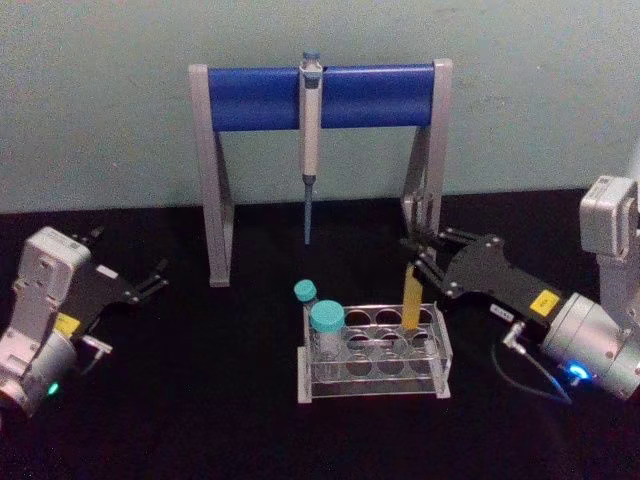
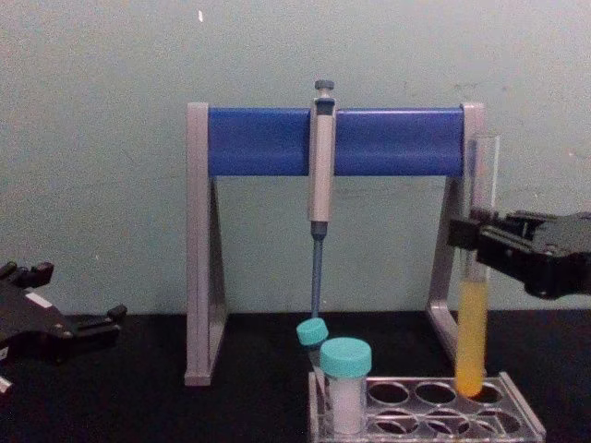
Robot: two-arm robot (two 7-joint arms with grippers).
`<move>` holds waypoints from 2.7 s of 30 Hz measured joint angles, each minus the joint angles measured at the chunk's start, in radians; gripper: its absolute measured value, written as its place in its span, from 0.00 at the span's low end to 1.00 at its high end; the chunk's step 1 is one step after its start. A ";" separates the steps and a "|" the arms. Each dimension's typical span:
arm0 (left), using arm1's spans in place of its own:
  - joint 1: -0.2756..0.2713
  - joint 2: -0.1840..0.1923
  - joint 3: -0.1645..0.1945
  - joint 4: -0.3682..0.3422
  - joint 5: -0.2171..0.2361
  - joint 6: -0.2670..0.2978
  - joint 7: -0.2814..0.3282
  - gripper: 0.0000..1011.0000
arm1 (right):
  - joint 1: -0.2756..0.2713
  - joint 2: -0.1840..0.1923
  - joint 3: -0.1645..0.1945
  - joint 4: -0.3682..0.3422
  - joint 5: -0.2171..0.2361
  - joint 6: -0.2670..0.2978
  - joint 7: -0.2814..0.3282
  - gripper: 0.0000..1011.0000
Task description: Pick up the test tube from the test tube rack, shake it, then place it back into the test tube rack.
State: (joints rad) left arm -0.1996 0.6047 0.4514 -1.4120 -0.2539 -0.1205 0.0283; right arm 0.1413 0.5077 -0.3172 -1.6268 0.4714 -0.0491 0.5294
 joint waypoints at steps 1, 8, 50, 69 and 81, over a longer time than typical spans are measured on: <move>0.000 0.000 0.000 0.000 0.000 0.000 0.000 1.00 | 0.002 0.001 -0.008 0.000 0.010 0.002 0.013 0.23; 0.000 0.000 0.000 0.000 0.000 0.000 0.000 1.00 | 0.046 -0.013 -0.053 0.035 0.043 -0.004 0.059 0.23; 0.000 0.000 0.000 0.000 0.000 0.000 0.000 1.00 | 0.142 -0.093 -0.045 0.167 0.005 -0.068 -0.019 0.23; 0.000 0.000 0.000 0.000 0.000 0.000 0.000 1.00 | 0.082 -0.070 0.002 0.106 -0.012 -0.059 -0.069 0.23; 0.000 0.000 0.000 0.000 0.000 0.000 0.000 1.00 | -0.010 -0.030 0.037 0.008 -0.022 -0.026 -0.090 0.23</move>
State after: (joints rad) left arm -0.1995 0.6047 0.4514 -1.4120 -0.2539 -0.1205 0.0283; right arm 0.1316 0.4782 -0.2797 -1.6187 0.4492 -0.0754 0.4393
